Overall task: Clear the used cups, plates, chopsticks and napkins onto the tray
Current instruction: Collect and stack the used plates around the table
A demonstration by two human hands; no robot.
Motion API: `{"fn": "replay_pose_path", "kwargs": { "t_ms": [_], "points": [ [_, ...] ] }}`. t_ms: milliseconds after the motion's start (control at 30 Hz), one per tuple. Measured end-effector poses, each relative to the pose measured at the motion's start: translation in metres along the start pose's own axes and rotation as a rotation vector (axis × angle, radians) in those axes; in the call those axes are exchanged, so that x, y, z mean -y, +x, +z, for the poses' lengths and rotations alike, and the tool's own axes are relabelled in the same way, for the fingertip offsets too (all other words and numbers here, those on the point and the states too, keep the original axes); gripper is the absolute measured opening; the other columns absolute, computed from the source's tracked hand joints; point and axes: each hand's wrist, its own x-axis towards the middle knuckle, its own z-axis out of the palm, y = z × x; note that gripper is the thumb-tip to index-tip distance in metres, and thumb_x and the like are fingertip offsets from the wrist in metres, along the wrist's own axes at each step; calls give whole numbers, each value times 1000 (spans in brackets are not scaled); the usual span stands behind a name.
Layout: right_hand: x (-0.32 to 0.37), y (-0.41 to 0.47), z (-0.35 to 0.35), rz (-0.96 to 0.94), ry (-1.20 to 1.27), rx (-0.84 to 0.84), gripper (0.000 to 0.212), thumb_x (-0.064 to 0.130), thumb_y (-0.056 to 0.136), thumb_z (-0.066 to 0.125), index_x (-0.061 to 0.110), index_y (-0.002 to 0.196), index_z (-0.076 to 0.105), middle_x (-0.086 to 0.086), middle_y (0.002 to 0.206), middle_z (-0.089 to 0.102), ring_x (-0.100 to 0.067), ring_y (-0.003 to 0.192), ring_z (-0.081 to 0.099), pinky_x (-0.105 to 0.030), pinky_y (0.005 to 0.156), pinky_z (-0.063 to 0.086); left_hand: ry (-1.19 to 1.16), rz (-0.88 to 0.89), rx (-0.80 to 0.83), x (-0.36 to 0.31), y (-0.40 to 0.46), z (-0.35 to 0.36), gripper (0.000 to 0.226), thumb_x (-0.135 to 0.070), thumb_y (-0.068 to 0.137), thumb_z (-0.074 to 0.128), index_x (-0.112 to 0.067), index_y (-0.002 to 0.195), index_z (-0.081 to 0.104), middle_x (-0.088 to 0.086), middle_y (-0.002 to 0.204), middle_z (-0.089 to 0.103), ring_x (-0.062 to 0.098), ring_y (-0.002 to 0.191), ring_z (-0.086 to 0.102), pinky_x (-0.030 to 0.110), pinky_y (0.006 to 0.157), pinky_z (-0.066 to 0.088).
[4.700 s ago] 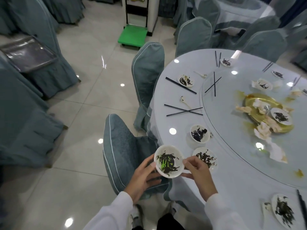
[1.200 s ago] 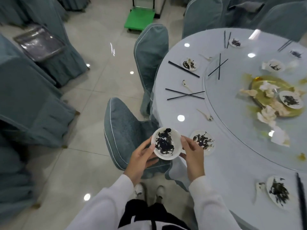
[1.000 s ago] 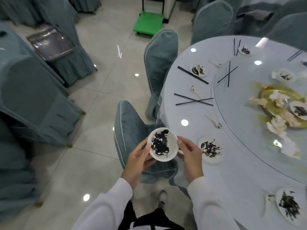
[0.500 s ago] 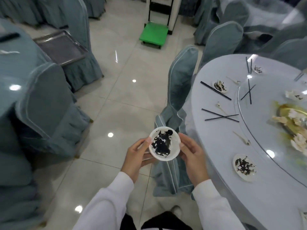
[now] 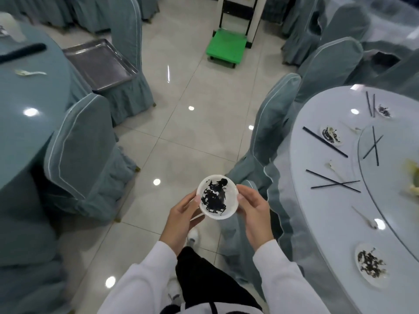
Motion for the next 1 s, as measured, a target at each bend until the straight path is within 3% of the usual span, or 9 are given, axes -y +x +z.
{"fn": "replay_pose_path", "kwargs": {
  "t_ms": [100, 267, 400, 467, 667, 867, 1000],
  "points": [
    [0, 38, 25, 36, 22, -21, 21, -1, 99, 65, 6, 117, 74, -10, 115, 78, -25, 103, 71, -42, 90, 59, 5, -4, -5, -17, 37, -9, 32, -25, 106, 60, -26, 137, 68, 4, 125, 77, 24, 115, 74, 37, 101, 59],
    [22, 127, 67, 74, 80, -57, 14, 3, 96, 72, 9, 108, 75, -4, 101, 80, -14, 87, 73, -25, 75, 60, 12, -11, -9, -64, 113, -16, 32, -25, 104, 64, -26, 135, 70, 8, 126, 76, 30, 116, 73, 41, 102, 59],
    [50, 190, 85, 84, 122, -72, 14, 2, 96, 71, 4, 111, 73, 0, 94, 80, -13, 86, 71, -24, 74, 61, 14, -22, -8, -104, 171, 3, 30, -33, 93, 74, -34, 123, 76, 8, 125, 76, 28, 114, 74, 38, 96, 61],
    [64, 215, 86, 87, 131, -78, 15, 1, 97, 71, 3, 111, 73, 0, 95, 80, -14, 87, 72, -23, 74, 61, 35, -24, 10, -117, 198, 13, 34, -33, 93, 78, -33, 127, 74, 9, 128, 75, 28, 115, 73, 37, 96, 60],
    [88, 261, 52, 79, 175, -146, 17, 2, 98, 69, 3, 115, 73, -11, 115, 78, -22, 102, 73, -34, 84, 64, 111, -115, 129, -137, 264, 58, 41, -38, 91, 76, -30, 131, 72, 10, 129, 74, 26, 110, 74, 36, 90, 60],
    [92, 281, 14, 56, 223, -278, 15, 6, 98, 69, 13, 108, 78, -4, 110, 79, -16, 94, 76, -26, 78, 61, 170, -189, 229, -138, 319, 111, 42, -36, 89, 75, -27, 130, 72, 10, 123, 76, 26, 105, 76, 36, 86, 62],
    [93, 300, -9, 50, 251, -424, 20, 6, 97, 70, 22, 100, 81, -4, 108, 80, -14, 92, 77, -24, 74, 61, 222, -266, 331, -130, 359, 145, 40, -30, 94, 72, -23, 134, 68, 14, 125, 75, 34, 114, 73, 45, 95, 61]
  ]
}}
